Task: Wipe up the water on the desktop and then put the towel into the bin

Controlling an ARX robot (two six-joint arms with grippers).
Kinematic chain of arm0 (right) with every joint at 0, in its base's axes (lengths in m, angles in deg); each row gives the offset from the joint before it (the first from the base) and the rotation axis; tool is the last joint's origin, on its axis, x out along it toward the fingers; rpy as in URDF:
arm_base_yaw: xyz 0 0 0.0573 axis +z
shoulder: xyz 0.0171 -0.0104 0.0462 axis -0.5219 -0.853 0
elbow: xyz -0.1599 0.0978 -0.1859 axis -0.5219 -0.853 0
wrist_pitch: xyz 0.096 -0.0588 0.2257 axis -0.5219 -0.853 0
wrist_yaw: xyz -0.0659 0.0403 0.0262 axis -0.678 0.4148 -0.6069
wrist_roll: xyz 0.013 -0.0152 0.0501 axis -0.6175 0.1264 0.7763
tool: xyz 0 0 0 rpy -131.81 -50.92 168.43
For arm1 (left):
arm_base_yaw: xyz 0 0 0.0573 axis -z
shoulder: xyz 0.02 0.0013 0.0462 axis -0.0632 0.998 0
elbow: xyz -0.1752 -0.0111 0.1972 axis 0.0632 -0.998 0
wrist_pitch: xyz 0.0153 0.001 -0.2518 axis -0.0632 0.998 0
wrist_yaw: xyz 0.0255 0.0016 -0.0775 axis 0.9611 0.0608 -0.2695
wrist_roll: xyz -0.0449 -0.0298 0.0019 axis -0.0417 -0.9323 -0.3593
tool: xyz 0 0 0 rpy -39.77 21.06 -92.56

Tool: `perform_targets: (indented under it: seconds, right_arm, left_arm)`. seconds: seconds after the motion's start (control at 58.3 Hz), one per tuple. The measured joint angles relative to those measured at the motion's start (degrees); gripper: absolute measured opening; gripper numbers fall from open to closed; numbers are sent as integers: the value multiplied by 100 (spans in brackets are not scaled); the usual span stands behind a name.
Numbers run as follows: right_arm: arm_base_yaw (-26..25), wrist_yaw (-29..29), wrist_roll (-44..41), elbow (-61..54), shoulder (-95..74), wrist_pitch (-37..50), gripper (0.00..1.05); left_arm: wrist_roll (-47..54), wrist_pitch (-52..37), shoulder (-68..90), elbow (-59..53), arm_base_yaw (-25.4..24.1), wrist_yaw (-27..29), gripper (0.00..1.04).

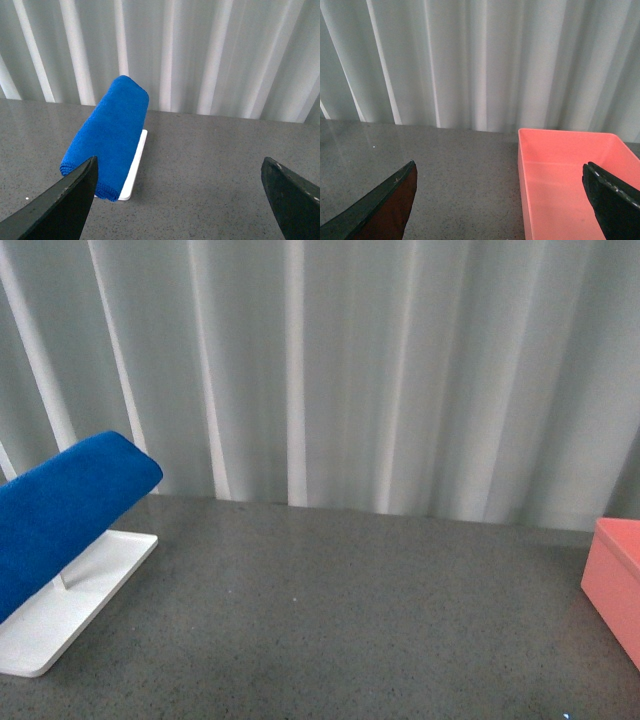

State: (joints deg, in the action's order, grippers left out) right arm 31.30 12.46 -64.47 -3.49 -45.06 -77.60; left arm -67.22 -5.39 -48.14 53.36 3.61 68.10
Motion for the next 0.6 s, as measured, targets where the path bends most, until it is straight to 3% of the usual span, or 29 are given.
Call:
perform_targets:
  seconds: [0.086, 0.154, 0.206, 0.343, 0.412, 0.6]
  right_arm:
    - [0, 0, 0, 0, 0, 0, 98]
    - [0, -2, 0, 0, -2, 0, 98]
    - [0, 13, 0, 0, 9, 0, 98]
    - [4, 7, 0, 0, 9, 0, 98]
    - [4, 9, 0, 0, 9, 0, 98]
    - [4, 9, 0, 0, 9, 0, 98]
  left_arm:
    - [-42, 37, 31, 15, -17, -83, 98]
    - [-514, 1126, 970, 533, -166, -1182, 98]
    - [-748, 981, 1923, 824, -133, -1585, 98]
    - [-857, -758, 4660, 1937, -66, -1512, 98]
    - [-798, -1196, 5853, 2653, -76, -1412, 98]
    - [-354, -649, 8577, 4813, -142, -1335, 98]
